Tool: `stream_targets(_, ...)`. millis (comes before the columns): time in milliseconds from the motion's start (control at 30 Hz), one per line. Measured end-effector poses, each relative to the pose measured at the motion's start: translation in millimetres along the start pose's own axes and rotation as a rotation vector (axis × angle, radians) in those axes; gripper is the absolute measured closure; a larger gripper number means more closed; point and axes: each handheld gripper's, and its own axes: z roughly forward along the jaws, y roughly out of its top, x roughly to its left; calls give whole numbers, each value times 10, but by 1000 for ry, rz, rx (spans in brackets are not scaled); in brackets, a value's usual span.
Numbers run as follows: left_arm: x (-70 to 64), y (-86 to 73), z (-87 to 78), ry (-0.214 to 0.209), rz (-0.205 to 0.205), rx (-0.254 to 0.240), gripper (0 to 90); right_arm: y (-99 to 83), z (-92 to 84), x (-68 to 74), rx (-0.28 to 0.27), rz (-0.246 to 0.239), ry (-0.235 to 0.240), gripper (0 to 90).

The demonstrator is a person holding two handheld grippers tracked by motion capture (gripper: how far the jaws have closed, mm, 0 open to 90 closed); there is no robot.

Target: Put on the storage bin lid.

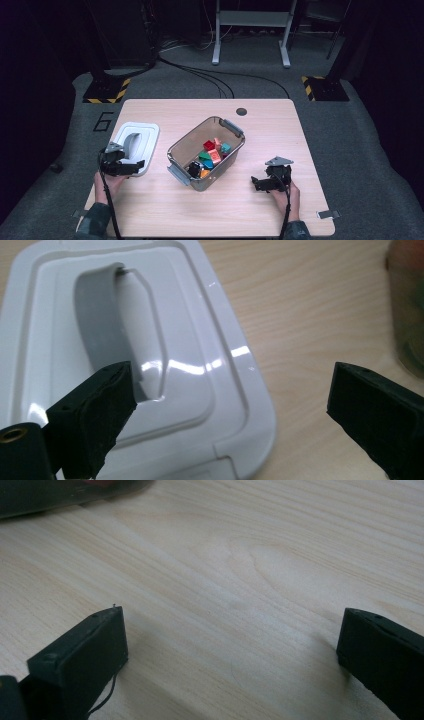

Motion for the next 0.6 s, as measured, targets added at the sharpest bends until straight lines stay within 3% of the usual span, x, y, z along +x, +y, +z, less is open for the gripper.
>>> stream_targets(333,256,158,167,27,-46,32,54,0,1,0,1,-1,0,0)
stream_targets(600,438,248,356,44,-108,50,111,1,1,1,1,0,0,0)
